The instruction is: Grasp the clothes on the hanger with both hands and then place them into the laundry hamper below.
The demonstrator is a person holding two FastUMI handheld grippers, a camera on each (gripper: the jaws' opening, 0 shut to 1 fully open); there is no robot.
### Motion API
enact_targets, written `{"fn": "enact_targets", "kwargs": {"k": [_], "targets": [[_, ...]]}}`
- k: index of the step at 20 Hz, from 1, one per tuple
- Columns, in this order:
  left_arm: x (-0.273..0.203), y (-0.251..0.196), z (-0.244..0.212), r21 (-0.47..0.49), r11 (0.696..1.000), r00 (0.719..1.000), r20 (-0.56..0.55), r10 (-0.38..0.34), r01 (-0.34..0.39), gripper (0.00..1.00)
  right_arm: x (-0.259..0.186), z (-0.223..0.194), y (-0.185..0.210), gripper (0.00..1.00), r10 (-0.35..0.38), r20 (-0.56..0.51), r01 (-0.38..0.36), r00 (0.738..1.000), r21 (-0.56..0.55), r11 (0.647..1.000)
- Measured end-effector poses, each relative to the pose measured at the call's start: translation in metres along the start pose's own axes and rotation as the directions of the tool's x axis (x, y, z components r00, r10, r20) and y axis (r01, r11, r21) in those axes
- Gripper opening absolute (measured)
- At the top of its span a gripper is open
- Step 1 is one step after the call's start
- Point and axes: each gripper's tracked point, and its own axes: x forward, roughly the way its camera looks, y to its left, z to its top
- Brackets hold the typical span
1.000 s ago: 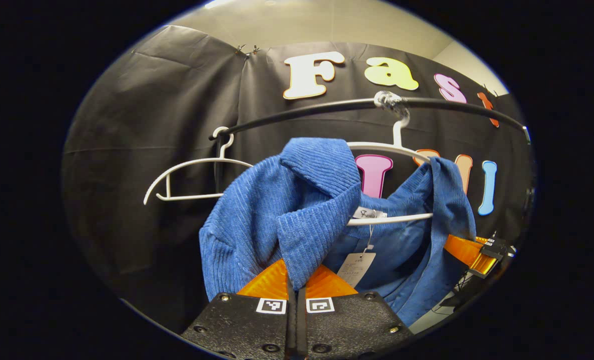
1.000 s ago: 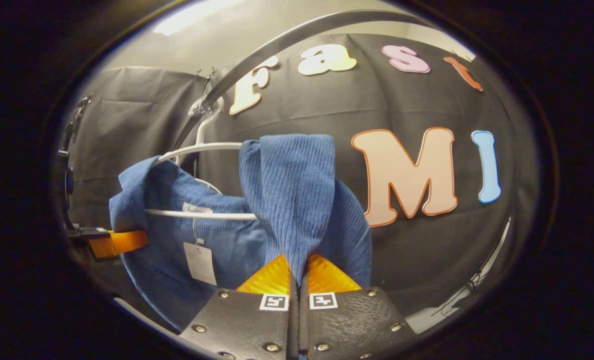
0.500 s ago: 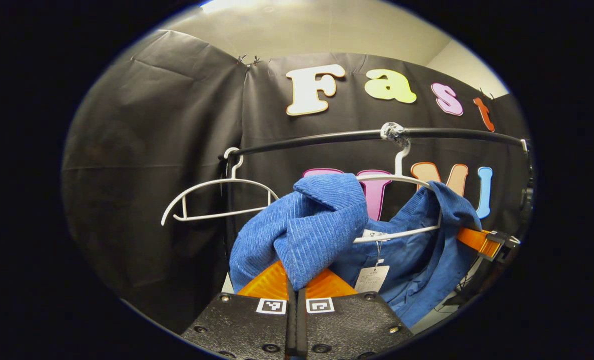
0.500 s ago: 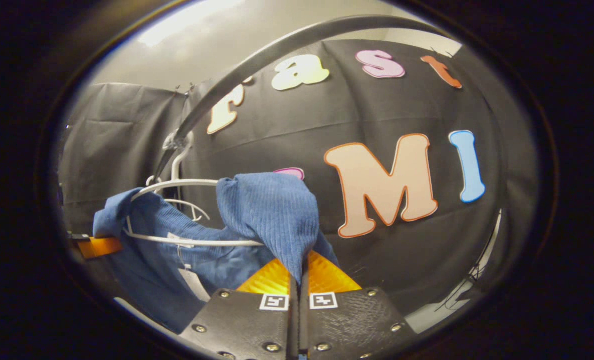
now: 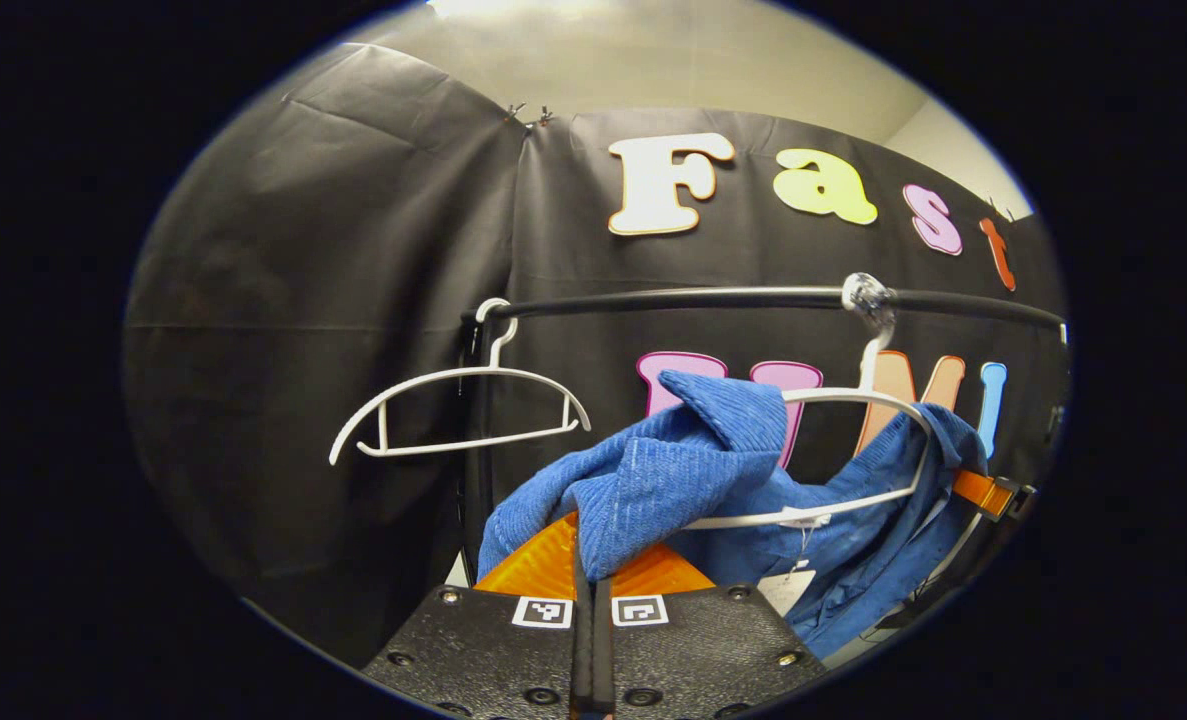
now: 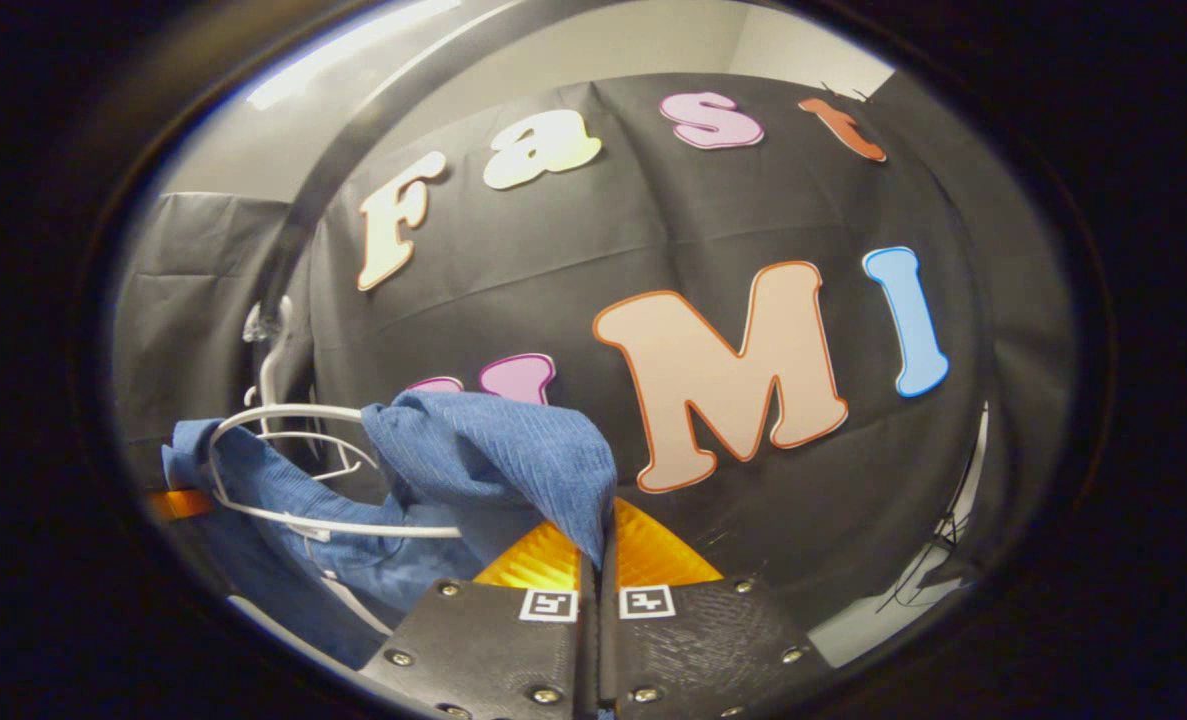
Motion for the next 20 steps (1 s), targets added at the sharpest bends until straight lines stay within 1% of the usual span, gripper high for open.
{"fn": "enact_targets", "kwargs": {"k": [2,4,5,8,9,10,11,13,15,17,20], "targets": [[0.011,0.000,-0.005,-0.049,0.999,1.000,-0.025,0.010,-0.011,0.00,0.013,-0.001,-0.005,0.01,-0.006,-0.007,0.007,1.000,0.030,1.000],[0.016,0.004,-0.005,-0.092,0.995,0.999,-0.030,0.022,-0.025,0.00,0.022,-0.004,-0.010,0.01,-0.020,-0.014,0.020,1.000,0.031,0.999],[0.016,0.006,-0.001,-0.099,0.995,0.999,-0.019,0.028,-0.030,0.02,0.026,-0.007,-0.011,0.01,-0.023,-0.024,0.024,0.999,0.030,0.999],[0.012,0.012,0.015,-0.088,0.996,0.999,0.022,0.031,-0.029,0.00,0.034,-0.010,-0.024,0.01,-0.045,-0.033,0.047,0.998,0.048,0.998],[0.011,0.013,0.016,-0.090,0.996,0.999,0.036,0.028,-0.024,0.00,0.035,-0.013,-0.030,0.05,-0.056,-0.037,0.059,0.998,0.058,0.997],[0.011,0.016,0.012,-0.092,0.995,0.999,0.034,0.034,-0.030,0.02,0.037,-0.018,-0.034,0.01,-0.065,-0.048,0.068,0.997,0.066,0.995],[0.013,0.020,0.004,-0.102,0.994,0.999,0.014,0.038,-0.036,0.00,0.036,-0.024,-0.038,0.00,-0.073,-0.059,0.077,0.996,0.071,0.994],[0.011,0.021,-0.003,-0.143,0.989,1.000,0.000,0.024,-0.024,0.00,0.036,-0.030,-0.041,0.01,-0.078,-0.071,0.083,0.994,0.067,0.994],[0.009,0.022,0.003,-0.190,0.982,1.000,0.016,-0.005,0.008,0.00,0.035,-0.039,-0.042,0.01,-0.074,-0.085,0.079,0.994,0.050,0.996],[0.007,0.023,0.008,-0.244,0.969,0.999,0.025,-0.027,0.032,0.00,0.030,-0.048,-0.040,0.01,-0.066,-0.104,0.072,0.992,0.056,0.996],[0.011,0.028,0.021,-0.281,0.958,0.999,0.026,-0.048,0.053,0.00,0.031,-0.059,-0.034,0.01,-0.061,-0.134,0.070,0.989,0.064,0.996]]}}
